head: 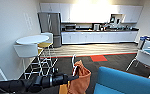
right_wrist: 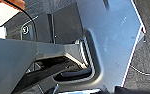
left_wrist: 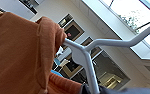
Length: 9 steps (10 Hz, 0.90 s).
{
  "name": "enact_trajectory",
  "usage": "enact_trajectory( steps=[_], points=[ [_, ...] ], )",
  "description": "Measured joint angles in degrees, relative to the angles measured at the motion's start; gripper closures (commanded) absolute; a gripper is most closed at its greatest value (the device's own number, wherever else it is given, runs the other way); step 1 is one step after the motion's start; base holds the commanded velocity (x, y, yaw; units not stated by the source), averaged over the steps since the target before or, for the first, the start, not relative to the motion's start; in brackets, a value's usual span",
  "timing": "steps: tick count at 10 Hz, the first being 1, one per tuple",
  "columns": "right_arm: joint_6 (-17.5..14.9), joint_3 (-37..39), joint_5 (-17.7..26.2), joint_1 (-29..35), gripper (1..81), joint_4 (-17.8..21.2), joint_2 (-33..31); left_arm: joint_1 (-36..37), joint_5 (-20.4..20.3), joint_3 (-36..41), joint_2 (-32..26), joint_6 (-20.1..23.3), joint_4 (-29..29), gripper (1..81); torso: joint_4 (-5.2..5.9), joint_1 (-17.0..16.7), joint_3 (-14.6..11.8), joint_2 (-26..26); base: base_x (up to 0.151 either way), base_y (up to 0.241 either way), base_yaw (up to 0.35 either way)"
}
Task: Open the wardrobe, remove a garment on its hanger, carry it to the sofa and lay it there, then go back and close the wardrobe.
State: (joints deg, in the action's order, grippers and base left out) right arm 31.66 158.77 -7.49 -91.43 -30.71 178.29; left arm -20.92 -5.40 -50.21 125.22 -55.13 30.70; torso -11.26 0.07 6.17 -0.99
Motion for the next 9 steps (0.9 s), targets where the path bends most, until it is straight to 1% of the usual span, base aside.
enact_trajectory(
  steps=[3, 7, 9],
  points=[
    [0.1, 0.0, 0.0, 0.0, 1.0, 0.0, 0.0, -2.4, 0.0, 0.0, -0.6, 0.1, 0.1, 81.1, 0.00, 0.0, 0.0, 0.0, 0.000, 0.000, -0.283],
    [0.2, 0.0, 0.0, 0.0, 1.0, 0.0, 0.0, -2.6, 0.1, 0.0, -1.0, 0.1, 0.2, 81.1, 0.00, 0.0, 0.0, 0.0, 0.000, 0.000, -0.285],
    [0.3, 0.0, 0.0, 0.0, 1.0, 0.0, 0.0, -3.1, -0.2, 0.0, -1.1, 0.2, 1.3, 81.1, 0.00, 0.0, 0.0, 0.0, 0.000, 0.000, -0.285]
  ],
)
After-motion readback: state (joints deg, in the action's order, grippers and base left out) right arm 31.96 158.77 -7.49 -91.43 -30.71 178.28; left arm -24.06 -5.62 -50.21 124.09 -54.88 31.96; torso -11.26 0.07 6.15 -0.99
